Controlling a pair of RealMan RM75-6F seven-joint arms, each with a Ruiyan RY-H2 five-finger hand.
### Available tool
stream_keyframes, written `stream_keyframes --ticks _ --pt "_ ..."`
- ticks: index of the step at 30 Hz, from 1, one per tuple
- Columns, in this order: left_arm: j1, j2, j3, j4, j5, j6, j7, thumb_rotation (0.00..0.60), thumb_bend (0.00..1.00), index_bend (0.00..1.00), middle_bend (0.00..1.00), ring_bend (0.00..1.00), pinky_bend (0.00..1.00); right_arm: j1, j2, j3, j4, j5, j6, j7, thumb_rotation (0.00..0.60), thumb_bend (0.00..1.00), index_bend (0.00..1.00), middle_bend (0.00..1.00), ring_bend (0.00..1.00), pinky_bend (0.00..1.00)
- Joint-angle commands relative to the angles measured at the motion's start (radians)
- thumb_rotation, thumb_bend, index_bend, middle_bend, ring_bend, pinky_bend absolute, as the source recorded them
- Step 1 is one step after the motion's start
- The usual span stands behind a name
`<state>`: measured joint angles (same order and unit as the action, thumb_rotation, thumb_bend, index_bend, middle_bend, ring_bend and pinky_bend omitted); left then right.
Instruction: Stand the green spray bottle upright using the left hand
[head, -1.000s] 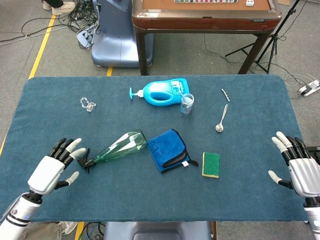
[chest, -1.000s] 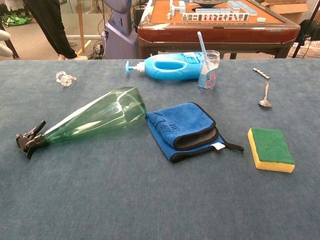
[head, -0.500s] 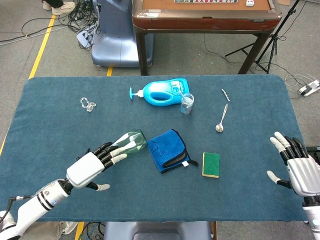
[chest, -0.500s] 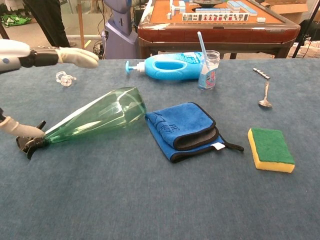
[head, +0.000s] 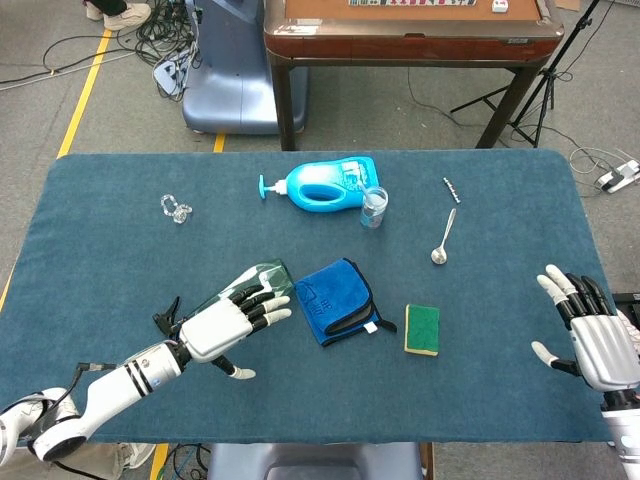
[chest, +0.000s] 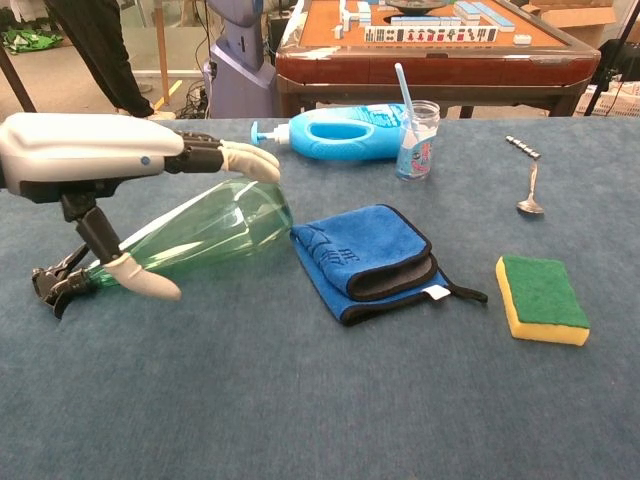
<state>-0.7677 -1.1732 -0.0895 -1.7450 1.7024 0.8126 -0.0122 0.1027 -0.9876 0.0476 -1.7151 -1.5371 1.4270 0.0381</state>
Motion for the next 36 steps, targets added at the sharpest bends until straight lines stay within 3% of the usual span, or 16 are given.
stream_keyframes --ticks 1,9,18,27,36 --pt "-0.031 -0.025 -0.019 0.004 -0.066 -0.047 0.035 0.383 0.15 0.01 0.0 0.0 0.0 0.002 0.005 -0.001 -0.002 0.003 -0.006 0.002 0.6 0.2 0.09 0.06 0.0 0.0" --pt "-0.092 -0.097 -0.037 0.056 -0.184 -0.13 0.119 0.347 0.18 0.03 0.0 0.0 0.0 0.002 0.008 -0.003 -0.008 0.006 -0.007 0.002 0.6 0.2 0.09 0.06 0.0 0.0" --pt "-0.129 -0.154 -0.055 0.139 -0.3 -0.154 0.135 0.342 0.18 0.05 0.0 0.0 0.0 -0.007 0.011 -0.006 -0.008 0.011 0.004 0.003 0.6 0.2 0.09 0.06 0.0 0.0" --pt "-0.165 -0.183 -0.034 0.204 -0.357 -0.174 0.231 0.323 0.18 0.07 0.0 0.0 0.0 -0.011 0.009 -0.008 -0.007 0.011 0.008 0.005 0.6 0.2 0.09 0.06 0.0 0.0" --pt "-0.182 -0.171 -0.014 0.251 -0.51 -0.189 0.35 0.31 0.18 0.1 0.0 0.0 0.0 -0.015 0.008 -0.009 -0.006 0.014 0.012 0.008 0.6 0.2 0.09 0.06 0.0 0.0"
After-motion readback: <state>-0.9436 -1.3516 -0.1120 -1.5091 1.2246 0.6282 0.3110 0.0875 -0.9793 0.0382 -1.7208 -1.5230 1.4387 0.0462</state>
